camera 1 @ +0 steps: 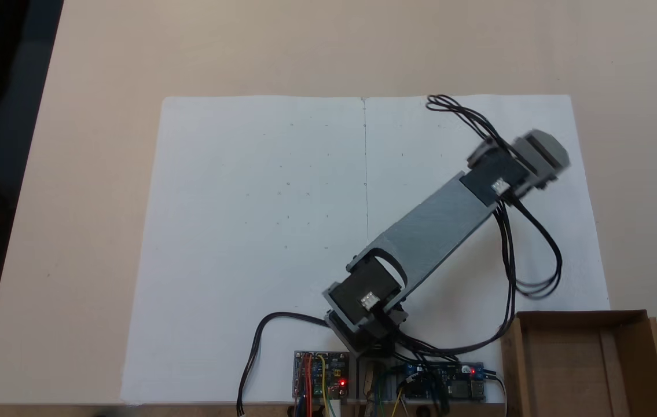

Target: Grasp a green dice and put it in the bin.

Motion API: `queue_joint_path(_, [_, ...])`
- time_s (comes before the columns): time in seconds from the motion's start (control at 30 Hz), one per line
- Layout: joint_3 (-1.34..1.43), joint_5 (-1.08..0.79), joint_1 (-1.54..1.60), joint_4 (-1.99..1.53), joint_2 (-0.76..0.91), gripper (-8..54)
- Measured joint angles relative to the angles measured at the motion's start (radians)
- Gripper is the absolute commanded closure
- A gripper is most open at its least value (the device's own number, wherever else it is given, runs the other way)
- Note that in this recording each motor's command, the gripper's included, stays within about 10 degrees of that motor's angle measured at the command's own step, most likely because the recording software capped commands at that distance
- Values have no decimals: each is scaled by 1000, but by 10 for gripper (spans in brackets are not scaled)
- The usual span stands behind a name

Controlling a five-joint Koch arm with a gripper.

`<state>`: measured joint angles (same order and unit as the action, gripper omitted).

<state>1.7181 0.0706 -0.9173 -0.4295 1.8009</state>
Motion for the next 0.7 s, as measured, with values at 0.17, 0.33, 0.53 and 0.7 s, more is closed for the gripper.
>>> queue_joint_path(0.17, [0, 0, -176, 0, 8, 333])
queue_joint_path(0.33, [-2, 0, -362, -9, 15, 333])
queue_joint_path(0.53, [0, 0, -491, -84, 32, 333])
queue_joint_path(0.7, [-2, -2, -554, -176, 32, 333])
